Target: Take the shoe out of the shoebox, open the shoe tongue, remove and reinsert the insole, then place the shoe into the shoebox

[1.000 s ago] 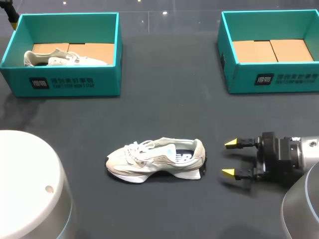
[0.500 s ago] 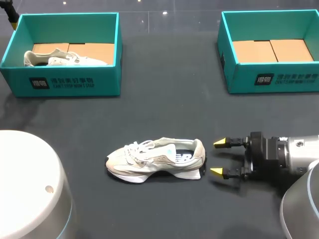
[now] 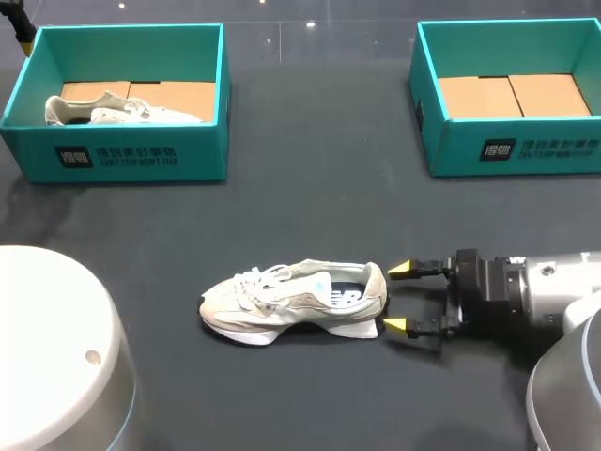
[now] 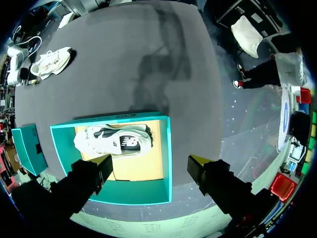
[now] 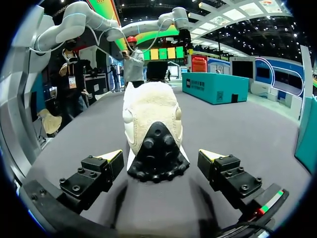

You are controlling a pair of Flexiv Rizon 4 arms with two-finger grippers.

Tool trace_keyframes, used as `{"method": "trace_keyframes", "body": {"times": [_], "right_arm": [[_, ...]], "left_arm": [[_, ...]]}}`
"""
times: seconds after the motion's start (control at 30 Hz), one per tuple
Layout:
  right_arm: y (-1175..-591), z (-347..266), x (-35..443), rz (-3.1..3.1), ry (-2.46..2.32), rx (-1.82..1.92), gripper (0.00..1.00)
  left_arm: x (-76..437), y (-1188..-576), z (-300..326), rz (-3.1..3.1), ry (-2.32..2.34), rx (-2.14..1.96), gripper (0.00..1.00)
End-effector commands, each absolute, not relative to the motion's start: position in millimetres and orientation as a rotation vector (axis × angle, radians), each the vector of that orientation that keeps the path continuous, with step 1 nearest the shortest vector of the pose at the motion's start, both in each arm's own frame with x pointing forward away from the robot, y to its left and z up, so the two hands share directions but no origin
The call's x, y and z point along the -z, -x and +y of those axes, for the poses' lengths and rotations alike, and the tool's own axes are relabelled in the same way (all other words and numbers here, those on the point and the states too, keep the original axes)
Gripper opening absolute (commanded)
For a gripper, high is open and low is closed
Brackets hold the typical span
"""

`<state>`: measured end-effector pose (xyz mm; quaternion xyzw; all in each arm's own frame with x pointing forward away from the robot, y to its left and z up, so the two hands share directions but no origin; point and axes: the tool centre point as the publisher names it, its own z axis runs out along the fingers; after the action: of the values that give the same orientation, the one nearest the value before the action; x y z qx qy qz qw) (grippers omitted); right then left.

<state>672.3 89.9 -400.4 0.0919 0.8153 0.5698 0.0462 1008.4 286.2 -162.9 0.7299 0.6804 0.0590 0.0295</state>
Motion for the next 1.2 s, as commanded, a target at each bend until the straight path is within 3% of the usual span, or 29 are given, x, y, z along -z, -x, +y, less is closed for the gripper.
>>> {"method": "trace_keyframes", "body": {"times": [0.03,1.2], "right_arm": [[-672.3,93.0,402.1,2.482,-0.268,-1.749,1.0],[-682.6,125.2,408.4,2.497,-0.129,-1.818,1.0]], "left_arm": [[162.4,-1007.5,286.4,2.097,-2.252,-0.185,1.0],[162.4,-1007.5,286.4,2.097,-2.252,-0.185,1.0]]}}
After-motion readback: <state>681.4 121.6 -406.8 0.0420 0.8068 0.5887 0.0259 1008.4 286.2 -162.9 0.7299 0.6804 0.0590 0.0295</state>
